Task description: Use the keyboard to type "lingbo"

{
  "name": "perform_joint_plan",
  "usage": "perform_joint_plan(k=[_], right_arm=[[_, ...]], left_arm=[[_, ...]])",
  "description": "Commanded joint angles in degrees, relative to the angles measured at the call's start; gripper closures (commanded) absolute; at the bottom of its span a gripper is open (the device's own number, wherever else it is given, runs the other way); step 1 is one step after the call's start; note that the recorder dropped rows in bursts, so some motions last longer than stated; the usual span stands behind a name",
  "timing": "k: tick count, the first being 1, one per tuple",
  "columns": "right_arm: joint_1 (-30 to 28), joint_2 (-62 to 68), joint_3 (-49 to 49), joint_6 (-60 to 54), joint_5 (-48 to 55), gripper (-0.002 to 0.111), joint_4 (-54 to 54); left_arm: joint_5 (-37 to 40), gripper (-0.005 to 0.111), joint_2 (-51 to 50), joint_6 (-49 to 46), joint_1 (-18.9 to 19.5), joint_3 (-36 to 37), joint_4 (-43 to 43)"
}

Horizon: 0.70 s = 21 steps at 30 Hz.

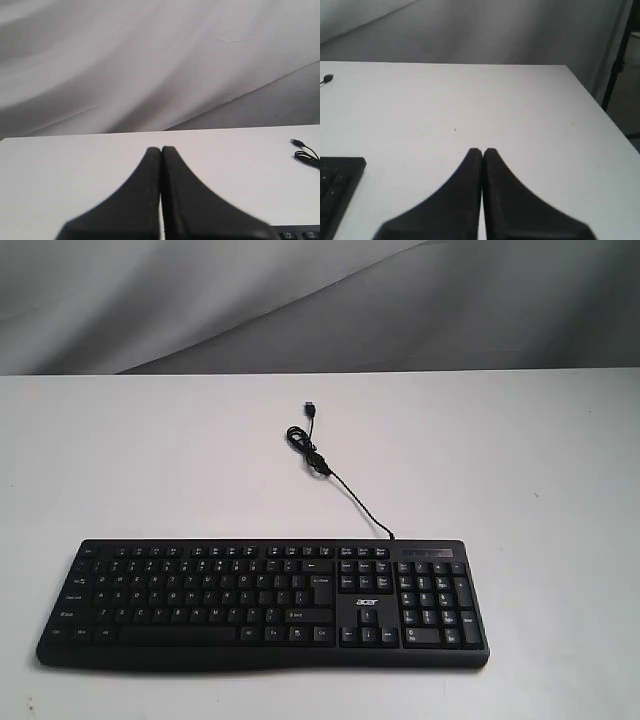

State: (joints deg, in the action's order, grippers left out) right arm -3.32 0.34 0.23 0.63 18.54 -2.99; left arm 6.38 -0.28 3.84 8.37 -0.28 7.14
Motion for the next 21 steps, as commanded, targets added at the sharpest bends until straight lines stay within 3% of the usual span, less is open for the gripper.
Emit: perform_joint_plan(k=[1, 7, 14, 17, 21], right_arm=[[-0.2, -0.3, -0.2, -0.2, -14.7, 0.108, 0.0], [-0.1, -0.3, -0.2, 0.2, -32.3, 0.108, 0.4], [-0.1, -0.3, -0.2, 17.8, -52.3, 0.108, 5.8], [-0.1, 1.7, 5.5, 18.5, -45.7, 0.108, 2.0], [-0.1, 15.8, 22.4, 25.7, -28.3, 0.108, -5.3]], left_arm=[[-0.5, 0.106, 0.3, 0.1, -0.4, 0.3, 0.0], [-0.5, 0.106, 0.3, 0.1, -0.4, 0.3, 0.0], [-0.5, 0.106, 0.3, 0.1, -0.4, 0.3, 0.0], [-0.5, 0.106, 0.3, 0.1, -0.4, 0.3, 0.0], [-0.5, 0.106, 0.3, 0.1, -0.4, 0.3, 0.0]])
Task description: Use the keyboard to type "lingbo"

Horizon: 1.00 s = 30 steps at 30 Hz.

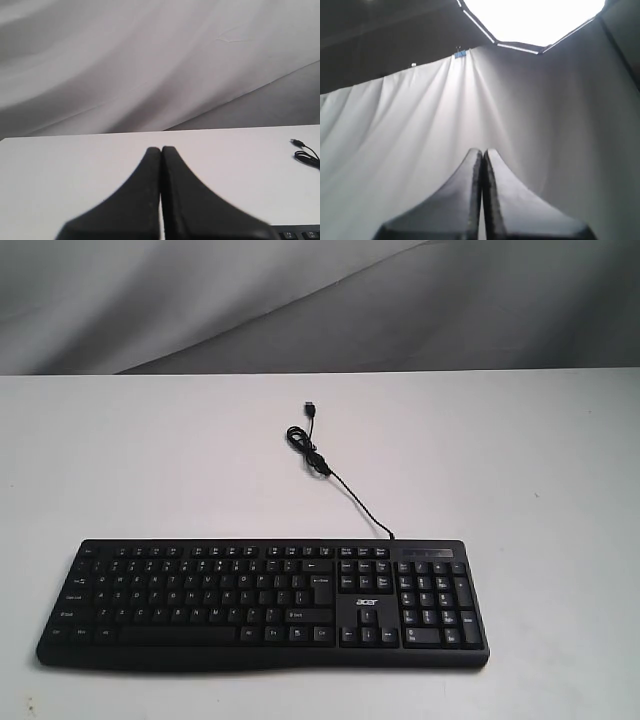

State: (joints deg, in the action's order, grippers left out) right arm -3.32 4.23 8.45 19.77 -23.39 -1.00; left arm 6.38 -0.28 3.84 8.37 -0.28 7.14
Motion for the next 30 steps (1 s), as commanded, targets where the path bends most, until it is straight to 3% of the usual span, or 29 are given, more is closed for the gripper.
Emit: perform_joint_plan(k=[1, 6, 13, 18, 22, 25, 30], right_arm=[[-0.1, 16.8, 18.3, 8.6, 17.1, 0.108, -9.4], [2.3, 40.5, 35.5, 7.2, 28.9, 0.108, -13.4], [15.1, 69.9, 53.6, -18.1, 45.2, 0.108, -9.2], [23.4, 87.1, 59.2, -49.9, 49.2, 0.108, 8.5], [28.3, 98.1, 61.8, -74.9, 50.3, 0.108, 31.5], [33.6, 106.2, 63.6, -96.8, 56.6, 0.108, 50.3], [39.7, 110.5, 65.0, -105.3, 59.4, 0.108, 57.6]], left_arm=[[-0.5, 0.106, 0.3, 0.1, -0.4, 0.3, 0.0], [-0.5, 0.106, 0.3, 0.1, -0.4, 0.3, 0.0], [-0.5, 0.106, 0.3, 0.1, -0.4, 0.3, 0.0], [-0.5, 0.106, 0.3, 0.1, -0.4, 0.3, 0.0], [-0.5, 0.106, 0.3, 0.1, -0.4, 0.3, 0.0], [-0.5, 0.106, 0.3, 0.1, -0.4, 0.3, 0.0], [-0.5, 0.106, 0.3, 0.1, -0.4, 0.3, 0.0]])
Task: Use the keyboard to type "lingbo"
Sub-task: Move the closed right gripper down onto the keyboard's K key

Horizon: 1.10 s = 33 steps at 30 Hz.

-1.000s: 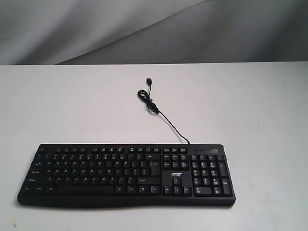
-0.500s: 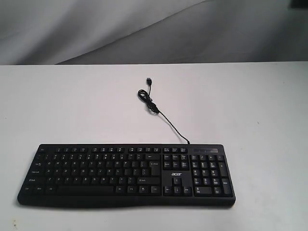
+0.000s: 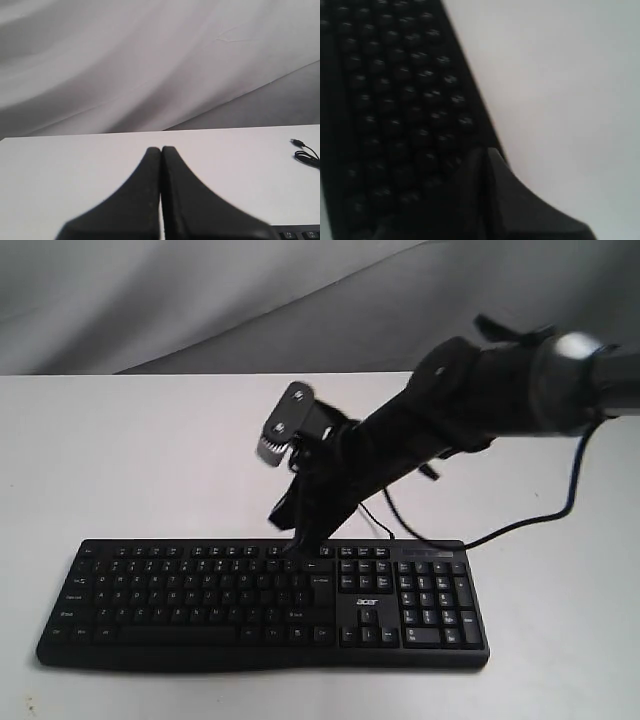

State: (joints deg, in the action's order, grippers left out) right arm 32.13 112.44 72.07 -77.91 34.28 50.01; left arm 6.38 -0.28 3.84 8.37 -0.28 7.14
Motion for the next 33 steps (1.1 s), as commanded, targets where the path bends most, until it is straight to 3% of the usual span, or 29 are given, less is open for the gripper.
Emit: perform_joint_plan(k=[1, 5, 33], right_arm=[[5.2, 2.7, 1.3, -7.7, 1.4, 0.108, 6.5], [7.9, 3.9, 1.3, -7.6, -2.0, 0.108, 6.5], [7.9, 7.9, 1.3, -7.6, 0.5, 0.108, 2.8]], left_arm=[[-0.5, 0.106, 0.3, 0.1, -0.4, 0.3, 0.0], [-0.5, 0.106, 0.3, 0.1, -0.4, 0.3, 0.0], [-0.5, 0.106, 0.3, 0.1, -0.4, 0.3, 0.0]])
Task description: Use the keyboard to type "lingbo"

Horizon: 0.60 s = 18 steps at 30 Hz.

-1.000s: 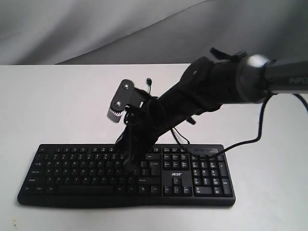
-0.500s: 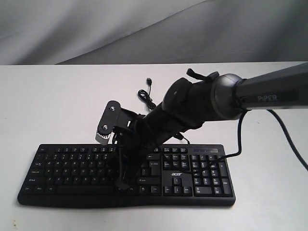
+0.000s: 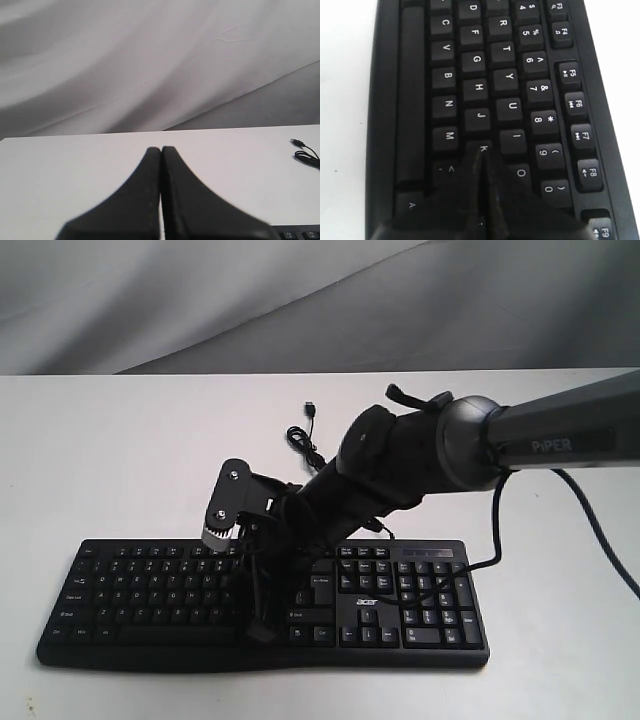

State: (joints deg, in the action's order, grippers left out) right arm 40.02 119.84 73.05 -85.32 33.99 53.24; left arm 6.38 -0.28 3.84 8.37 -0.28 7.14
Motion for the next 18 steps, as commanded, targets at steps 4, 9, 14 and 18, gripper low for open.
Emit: perform_joint_plan(k=[4, 9, 14, 18], right_arm=[[0.0, 1.1, 0.4, -0.4, 0.7, 0.108, -0.4], [0.0, 1.1, 0.4, -0.4, 0.7, 0.108, -0.2], [0.0, 1.2, 0.4, -0.4, 0.8, 0.108, -0.9], [0.0, 1.2, 0.4, -0.1, 0.8, 0.108, -1.6]], left_arm=[[-0.5, 0.106, 0.3, 0.1, -0.4, 0.3, 0.0], [-0.5, 0.106, 0.3, 0.1, -0.4, 0.3, 0.0], [-0.5, 0.106, 0.3, 0.1, -0.4, 0.3, 0.0], [-0.5, 0.106, 0.3, 0.1, -0.4, 0.3, 0.0]])
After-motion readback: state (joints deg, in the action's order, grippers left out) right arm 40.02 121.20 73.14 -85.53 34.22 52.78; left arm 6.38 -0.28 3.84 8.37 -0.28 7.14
